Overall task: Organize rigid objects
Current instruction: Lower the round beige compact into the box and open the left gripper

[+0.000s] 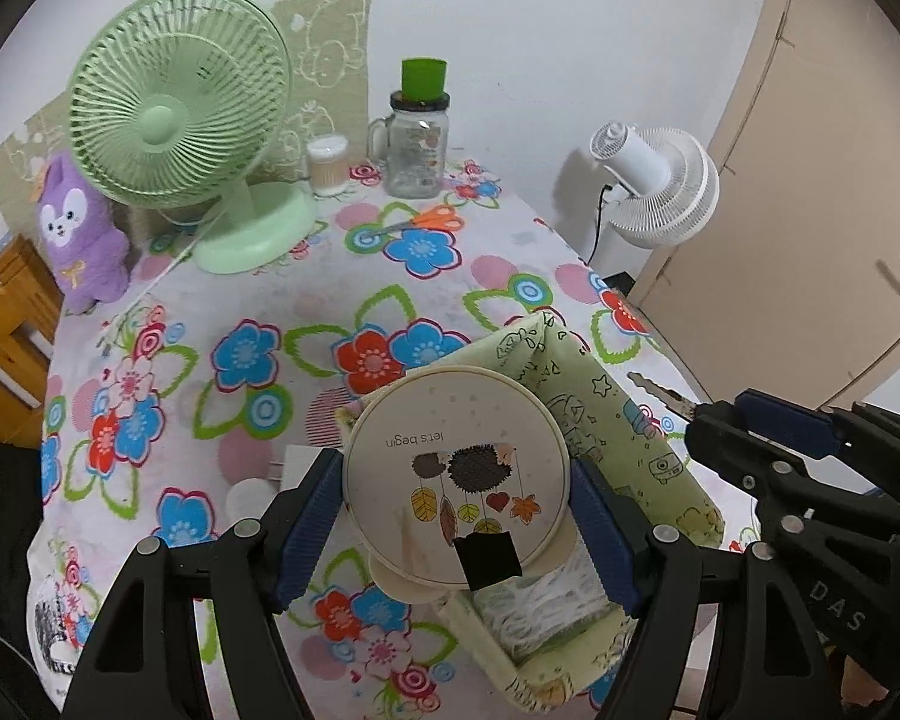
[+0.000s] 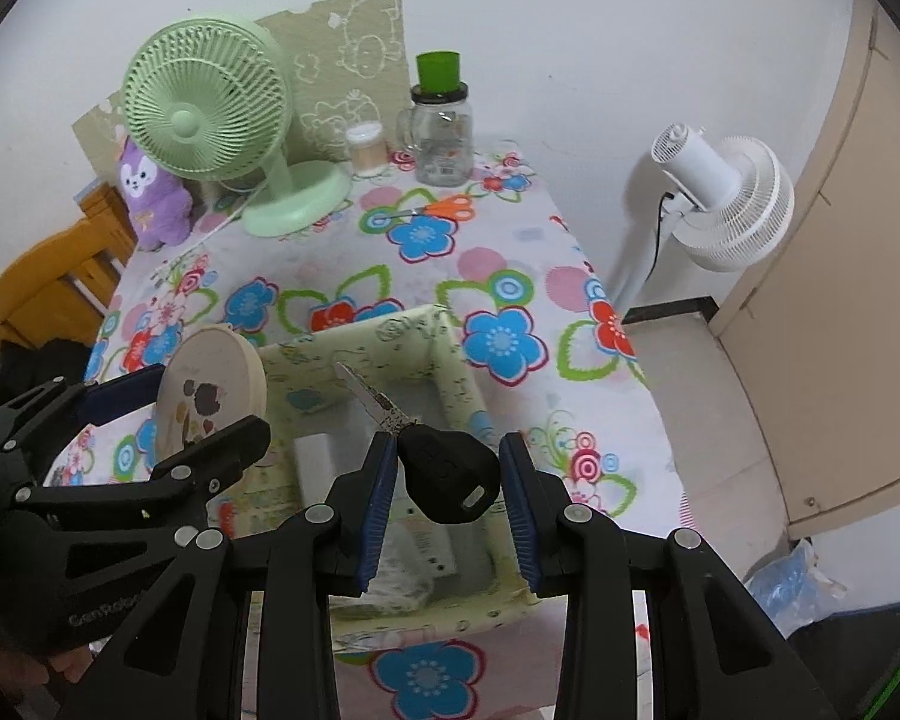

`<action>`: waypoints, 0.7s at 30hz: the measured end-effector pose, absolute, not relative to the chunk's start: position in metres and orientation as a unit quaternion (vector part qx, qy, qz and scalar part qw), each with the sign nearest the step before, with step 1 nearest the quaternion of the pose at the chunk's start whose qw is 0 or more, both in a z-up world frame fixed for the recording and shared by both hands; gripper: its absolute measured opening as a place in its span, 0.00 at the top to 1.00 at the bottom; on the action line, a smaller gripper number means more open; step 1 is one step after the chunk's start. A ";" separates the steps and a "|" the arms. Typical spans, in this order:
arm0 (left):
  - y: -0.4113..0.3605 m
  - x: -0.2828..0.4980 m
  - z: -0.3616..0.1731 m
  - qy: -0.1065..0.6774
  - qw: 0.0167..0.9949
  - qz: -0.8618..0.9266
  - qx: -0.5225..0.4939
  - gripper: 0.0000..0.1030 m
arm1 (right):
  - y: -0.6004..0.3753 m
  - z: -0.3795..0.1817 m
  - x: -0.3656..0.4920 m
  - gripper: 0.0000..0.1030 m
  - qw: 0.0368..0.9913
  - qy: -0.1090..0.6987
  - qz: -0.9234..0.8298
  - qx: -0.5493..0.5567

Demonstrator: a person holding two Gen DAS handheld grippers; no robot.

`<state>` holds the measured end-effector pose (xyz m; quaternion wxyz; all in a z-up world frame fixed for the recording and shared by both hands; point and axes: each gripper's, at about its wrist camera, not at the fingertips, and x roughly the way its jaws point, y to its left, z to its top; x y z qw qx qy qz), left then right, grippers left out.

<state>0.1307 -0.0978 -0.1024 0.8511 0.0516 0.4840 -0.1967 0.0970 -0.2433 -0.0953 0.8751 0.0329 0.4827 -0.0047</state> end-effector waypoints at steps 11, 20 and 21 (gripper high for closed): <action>-0.129 0.151 -0.147 0.530 0.820 -0.207 0.064 0.26 | -0.260 -0.124 0.113 0.63 0.860 0.509 -0.007 0.032; -0.153 0.170 -0.166 0.548 0.802 -0.220 0.085 0.26 | -0.275 -0.136 0.125 0.63 0.854 0.519 -0.014 0.043; -0.156 0.172 -0.168 0.550 0.800 -0.222 0.085 0.26 | -0.277 -0.137 0.127 0.63 0.853 0.520 -0.014 0.044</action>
